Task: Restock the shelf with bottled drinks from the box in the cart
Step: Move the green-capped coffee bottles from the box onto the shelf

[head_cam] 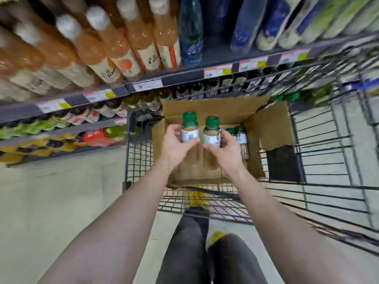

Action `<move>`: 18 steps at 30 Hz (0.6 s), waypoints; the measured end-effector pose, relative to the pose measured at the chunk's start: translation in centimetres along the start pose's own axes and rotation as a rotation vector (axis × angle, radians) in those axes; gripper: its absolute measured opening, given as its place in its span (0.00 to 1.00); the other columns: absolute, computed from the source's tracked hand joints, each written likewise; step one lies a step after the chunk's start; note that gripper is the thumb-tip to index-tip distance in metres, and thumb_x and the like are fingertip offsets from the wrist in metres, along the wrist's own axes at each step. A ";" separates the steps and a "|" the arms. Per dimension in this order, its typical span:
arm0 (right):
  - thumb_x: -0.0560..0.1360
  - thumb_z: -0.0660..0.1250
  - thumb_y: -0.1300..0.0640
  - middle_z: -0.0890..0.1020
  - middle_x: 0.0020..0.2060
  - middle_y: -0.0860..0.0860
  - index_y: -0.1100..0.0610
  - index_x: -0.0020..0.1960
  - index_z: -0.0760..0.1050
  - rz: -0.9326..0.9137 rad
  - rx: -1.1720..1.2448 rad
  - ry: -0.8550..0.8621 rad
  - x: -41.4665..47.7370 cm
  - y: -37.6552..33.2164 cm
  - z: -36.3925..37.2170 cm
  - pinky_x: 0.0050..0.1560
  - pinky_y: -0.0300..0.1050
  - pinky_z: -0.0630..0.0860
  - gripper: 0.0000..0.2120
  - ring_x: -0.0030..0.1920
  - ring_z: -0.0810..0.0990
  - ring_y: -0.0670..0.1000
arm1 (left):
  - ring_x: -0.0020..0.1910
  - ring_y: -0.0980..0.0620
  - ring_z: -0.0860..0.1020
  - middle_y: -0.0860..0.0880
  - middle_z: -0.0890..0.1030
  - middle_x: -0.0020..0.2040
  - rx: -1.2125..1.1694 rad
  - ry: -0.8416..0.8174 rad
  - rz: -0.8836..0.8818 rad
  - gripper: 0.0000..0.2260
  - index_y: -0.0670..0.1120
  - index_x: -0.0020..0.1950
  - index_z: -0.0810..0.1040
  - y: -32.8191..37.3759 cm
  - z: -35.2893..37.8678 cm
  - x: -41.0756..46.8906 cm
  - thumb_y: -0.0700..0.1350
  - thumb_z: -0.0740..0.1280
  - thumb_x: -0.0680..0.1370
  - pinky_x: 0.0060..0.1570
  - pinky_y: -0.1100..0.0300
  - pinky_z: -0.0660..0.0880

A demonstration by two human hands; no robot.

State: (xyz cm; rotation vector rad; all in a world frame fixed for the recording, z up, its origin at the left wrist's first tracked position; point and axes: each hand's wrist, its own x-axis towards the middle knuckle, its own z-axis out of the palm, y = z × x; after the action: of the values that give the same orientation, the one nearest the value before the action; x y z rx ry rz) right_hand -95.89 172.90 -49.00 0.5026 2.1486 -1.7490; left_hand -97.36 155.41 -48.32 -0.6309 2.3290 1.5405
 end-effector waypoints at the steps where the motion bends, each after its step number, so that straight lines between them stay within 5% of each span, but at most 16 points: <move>1: 0.65 0.80 0.50 0.87 0.54 0.49 0.55 0.65 0.78 -0.022 -0.006 0.005 -1.2 -0.6 -0.1 0.59 0.56 0.81 0.30 0.54 0.85 0.50 | 0.49 0.56 0.80 0.52 0.79 0.52 0.004 0.012 0.015 0.28 0.46 0.64 0.71 0.4 -0.6 -1.2 0.43 0.82 0.70 0.45 0.73 0.74; 5: 0.70 0.79 0.62 0.86 0.52 0.49 0.56 0.63 0.79 -0.110 -0.010 0.002 -6.7 -3.6 -0.6 0.55 0.48 0.82 0.23 0.50 0.85 0.46 | 0.48 0.61 0.77 0.55 0.78 0.52 -0.005 0.089 0.110 0.25 0.47 0.64 0.73 1.2 -3.1 -6.4 0.42 0.81 0.71 0.46 0.76 0.73; 10: 0.73 0.77 0.60 0.86 0.50 0.46 0.52 0.59 0.80 -0.289 -0.011 -0.028 -14.7 -6.9 -1.8 0.51 0.44 0.83 0.16 0.50 0.84 0.45 | 0.55 0.53 0.82 0.52 0.82 0.58 -0.087 0.209 0.201 0.30 0.47 0.70 0.75 2.4 -6.8 -14.6 0.46 0.81 0.71 0.58 0.54 0.80; 14: 0.73 0.77 0.55 0.85 0.52 0.42 0.48 0.61 0.79 -0.414 -0.058 -0.078 -20.1 -11.6 -1.7 0.55 0.48 0.83 0.18 0.51 0.84 0.42 | 0.54 0.59 0.80 0.55 0.80 0.56 -0.113 0.254 0.284 0.30 0.46 0.72 0.73 4.9 -10.8 -21.0 0.46 0.80 0.73 0.49 0.67 0.78; 18: 0.72 0.78 0.53 0.84 0.53 0.42 0.47 0.62 0.77 -0.497 -0.101 -0.094 -23.8 -17.2 0.3 0.56 0.51 0.82 0.21 0.52 0.83 0.44 | 0.55 0.56 0.80 0.55 0.80 0.57 -0.120 0.369 0.352 0.30 0.48 0.72 0.73 7.8 -15.4 -26.3 0.47 0.80 0.73 0.53 0.64 0.78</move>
State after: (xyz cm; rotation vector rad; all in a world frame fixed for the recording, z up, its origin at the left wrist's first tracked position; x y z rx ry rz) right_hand -82.74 167.83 -23.22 -0.1564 2.4191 -1.8366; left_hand -78.37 149.22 -24.01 -0.5988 2.7564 1.8611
